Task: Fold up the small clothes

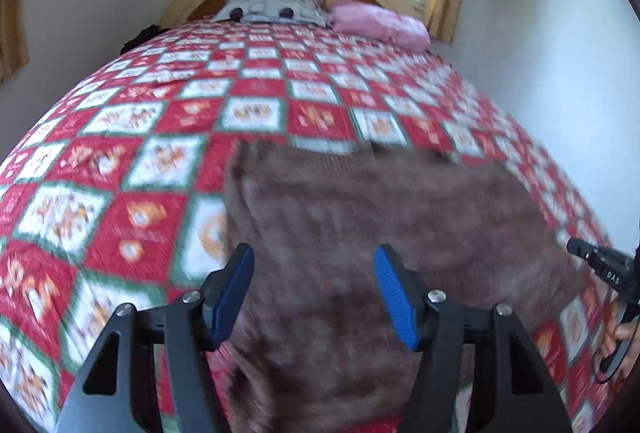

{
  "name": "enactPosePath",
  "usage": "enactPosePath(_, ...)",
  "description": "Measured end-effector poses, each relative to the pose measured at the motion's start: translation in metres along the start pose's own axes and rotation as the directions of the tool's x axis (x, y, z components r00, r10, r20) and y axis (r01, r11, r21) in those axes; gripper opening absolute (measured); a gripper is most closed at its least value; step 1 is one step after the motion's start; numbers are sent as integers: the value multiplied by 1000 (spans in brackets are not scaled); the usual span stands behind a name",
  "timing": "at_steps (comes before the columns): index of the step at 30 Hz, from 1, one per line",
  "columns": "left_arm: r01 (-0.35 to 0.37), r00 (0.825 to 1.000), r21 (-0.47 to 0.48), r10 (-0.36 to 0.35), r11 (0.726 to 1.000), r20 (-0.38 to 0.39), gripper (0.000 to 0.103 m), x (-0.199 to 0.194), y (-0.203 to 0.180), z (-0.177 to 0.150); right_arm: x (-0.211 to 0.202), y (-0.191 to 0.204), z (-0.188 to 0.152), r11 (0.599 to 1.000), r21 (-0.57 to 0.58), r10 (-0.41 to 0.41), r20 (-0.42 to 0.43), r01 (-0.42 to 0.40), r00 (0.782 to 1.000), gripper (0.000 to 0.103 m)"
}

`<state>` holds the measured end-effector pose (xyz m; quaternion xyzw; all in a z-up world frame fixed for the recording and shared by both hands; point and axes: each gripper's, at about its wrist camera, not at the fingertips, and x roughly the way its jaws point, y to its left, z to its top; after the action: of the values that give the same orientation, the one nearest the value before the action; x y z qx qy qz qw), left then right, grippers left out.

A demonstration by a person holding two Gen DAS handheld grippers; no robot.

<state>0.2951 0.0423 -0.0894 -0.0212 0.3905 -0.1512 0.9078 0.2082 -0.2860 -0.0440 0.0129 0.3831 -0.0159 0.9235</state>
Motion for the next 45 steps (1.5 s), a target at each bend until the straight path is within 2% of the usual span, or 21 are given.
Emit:
enactPosePath(3,-3,997,-52,0,999,-74,65,12,4,-23,6,5,-31,1000,3,-23,-64,23,998,5)
enactPosePath(4,-5,997,-72,-1,997,-77,65,13,9,-32,6,4,-40,1000,19,-18,-53,19,998,5)
enactPosePath(7,-8,999,-88,4,996,-44,66,-1,13,-41,-1,0,-53,999,41,-5,-1,5,1000,5)
enactPosePath(15,-21,1000,-143,19,989,-17,66,-23,20,-60,-3,-1,-55,998,63,1,9,-2,1000,5)
enactPosePath(17,-20,1000,-194,18,981,-14,70,-29,29,-60,-2,0,-53,999,52,-10,7,10,1000,5)
enactPosePath(19,-15,1000,-268,17,963,4,80,-36,45,-57,-2,1,-53,999,42,-21,7,21,1000,5)
enactPosePath(23,-18,999,-347,29,938,26,80,-39,68,-47,-1,1,-53,999,42,-24,2,24,1000,5)
enactPosePath(29,2,999,-389,-19,921,-41,80,-18,62,-55,-1,0,-53,999,48,-16,8,16,1000,5)
enactPosePath(32,-29,1000,-357,27,934,-11,80,-24,49,-65,0,0,-53,999,44,-19,4,19,1000,5)
enactPosePath(36,-26,1000,-321,28,947,4,78,-26,40,-72,1,-1,-53,999,48,-14,1,14,1000,5)
enactPosePath(38,-9,1000,-341,16,940,17,71,-29,45,-74,1,-1,-53,999,51,-11,1,11,1000,5)
enactPosePath(40,-14,1000,-365,21,931,17,43,-30,50,-76,1,-1,-53,999,50,-12,2,12,1000,5)
enactPosePath(41,-16,1000,-374,23,927,16,34,-30,52,-78,1,-1,-53,999,48,-15,2,15,1000,5)
enactPosePath(42,-10,1000,-388,17,922,13,16,-30,54,-79,1,0,-53,999,46,-17,2,17,1000,5)
enactPosePath(43,3,1000,-404,3,915,14,13,-30,57,-81,1,0,-53,999,44,-19,2,19,1000,5)
enactPosePath(45,33,999,-428,-26,903,23,13,-31,61,-84,1,0,-53,999,45,-18,3,18,1000,5)
